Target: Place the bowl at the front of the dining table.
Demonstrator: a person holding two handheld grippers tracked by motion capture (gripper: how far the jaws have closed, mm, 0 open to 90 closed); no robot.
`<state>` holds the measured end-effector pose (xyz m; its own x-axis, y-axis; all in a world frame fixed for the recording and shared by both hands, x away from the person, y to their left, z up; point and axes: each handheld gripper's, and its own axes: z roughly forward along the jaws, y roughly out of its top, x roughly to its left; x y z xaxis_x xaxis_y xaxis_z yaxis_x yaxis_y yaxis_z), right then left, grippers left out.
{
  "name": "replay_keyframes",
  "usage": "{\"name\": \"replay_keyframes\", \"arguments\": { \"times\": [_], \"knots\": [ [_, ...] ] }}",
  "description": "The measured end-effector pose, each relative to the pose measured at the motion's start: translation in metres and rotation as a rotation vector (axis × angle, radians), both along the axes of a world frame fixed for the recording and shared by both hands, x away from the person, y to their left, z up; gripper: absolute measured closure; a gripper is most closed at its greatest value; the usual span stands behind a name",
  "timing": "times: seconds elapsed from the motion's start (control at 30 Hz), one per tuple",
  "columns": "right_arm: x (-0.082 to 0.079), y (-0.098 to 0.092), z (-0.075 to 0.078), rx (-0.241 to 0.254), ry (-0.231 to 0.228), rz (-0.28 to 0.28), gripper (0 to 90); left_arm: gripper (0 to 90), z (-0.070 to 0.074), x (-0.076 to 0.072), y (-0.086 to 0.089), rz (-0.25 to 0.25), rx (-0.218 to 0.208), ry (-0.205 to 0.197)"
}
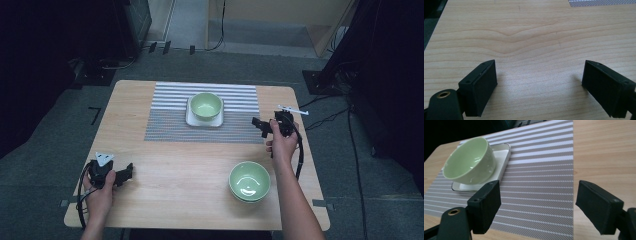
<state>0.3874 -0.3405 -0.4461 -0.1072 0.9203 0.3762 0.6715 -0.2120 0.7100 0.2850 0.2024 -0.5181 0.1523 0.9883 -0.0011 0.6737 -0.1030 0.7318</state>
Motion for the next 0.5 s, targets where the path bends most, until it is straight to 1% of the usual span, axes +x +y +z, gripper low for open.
{"name": "replay_keyframes", "arguments": {
  "times": [0.1, 0.23, 0.37, 0.5],
  "knots": [
    [-0.006, -0.004, -0.004, -0.005, 0.002, -0.008, 19.4, 12.3, 0.0, 0.0, 0.0, 0.0, 0.0, 0.0],
    [-0.015, -0.012, -0.009, 0.005, -0.006, -0.022, 19.4, 12.3, 0.0, 0.0, 0.0, 0.0, 0.0, 0.0],
    [-0.023, -0.018, -0.013, 0.002, -0.01, -0.031, 19.4, 12.3, 0.0, 0.0, 0.0, 0.0, 0.0, 0.0],
    [-0.032, -0.022, -0.016, -0.013, -0.012, -0.036, 19.4, 12.4, 0.0, 0.0, 0.0, 0.0, 0.0, 0.0]
  ]
}}
